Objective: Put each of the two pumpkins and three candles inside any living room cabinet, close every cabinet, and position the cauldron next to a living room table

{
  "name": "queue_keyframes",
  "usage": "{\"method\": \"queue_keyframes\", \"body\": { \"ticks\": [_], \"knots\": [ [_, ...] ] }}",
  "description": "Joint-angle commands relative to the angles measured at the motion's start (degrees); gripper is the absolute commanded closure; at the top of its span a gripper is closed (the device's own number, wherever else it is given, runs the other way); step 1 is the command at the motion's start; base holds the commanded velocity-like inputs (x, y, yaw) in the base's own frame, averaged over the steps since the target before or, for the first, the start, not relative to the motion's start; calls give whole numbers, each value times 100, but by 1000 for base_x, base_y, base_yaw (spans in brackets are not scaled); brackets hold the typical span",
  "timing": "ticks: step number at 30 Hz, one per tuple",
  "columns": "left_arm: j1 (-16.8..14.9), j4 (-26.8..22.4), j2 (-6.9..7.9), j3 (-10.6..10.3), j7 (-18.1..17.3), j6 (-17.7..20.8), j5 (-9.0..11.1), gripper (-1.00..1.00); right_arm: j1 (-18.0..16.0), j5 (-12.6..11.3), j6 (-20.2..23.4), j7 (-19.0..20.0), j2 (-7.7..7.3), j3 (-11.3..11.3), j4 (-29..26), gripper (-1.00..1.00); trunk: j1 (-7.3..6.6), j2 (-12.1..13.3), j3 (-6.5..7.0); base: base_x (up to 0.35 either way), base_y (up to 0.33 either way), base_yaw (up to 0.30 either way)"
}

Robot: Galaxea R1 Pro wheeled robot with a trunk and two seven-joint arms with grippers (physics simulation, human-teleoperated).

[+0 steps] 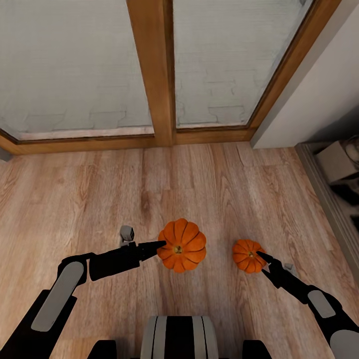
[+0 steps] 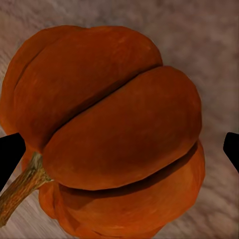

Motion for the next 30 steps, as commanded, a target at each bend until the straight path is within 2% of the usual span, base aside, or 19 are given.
{"method": "queue_keyframes", "body": {
  "ticks": [1, 7, 15, 16, 30],
  "knots": [
    [-3, 1, 3, -2, -45, 8, -27, 100, -3, -17, 41, 5, 3, -23, 1, -100, -1, -1, -3, 0, 0, 0],
    [-3, 1, 3, -2, -45, 8, -27, 100, -3, -15, 40, -18, 6, -15, 1, -100, -1, -1, -3, 0, 0, 0],
    [-3, 1, 3, -2, -45, 8, -27, 100, -3, -17, 39, -37, 7, 114, 1, -100, -1, -1, -3, 0, 0, 0],
    [-3, 1, 3, -2, -45, 8, -27, 100, -3, -17, 38, -30, 7, 119, 1, 100, -1, -1, -3, 0, 0, 0],
    [-3, 1, 3, -2, -45, 8, -27, 100, -3, -17, 40, -5, -2, 127, 1, 100, -1, -1, -3, 0, 0, 0]
  ]
}}
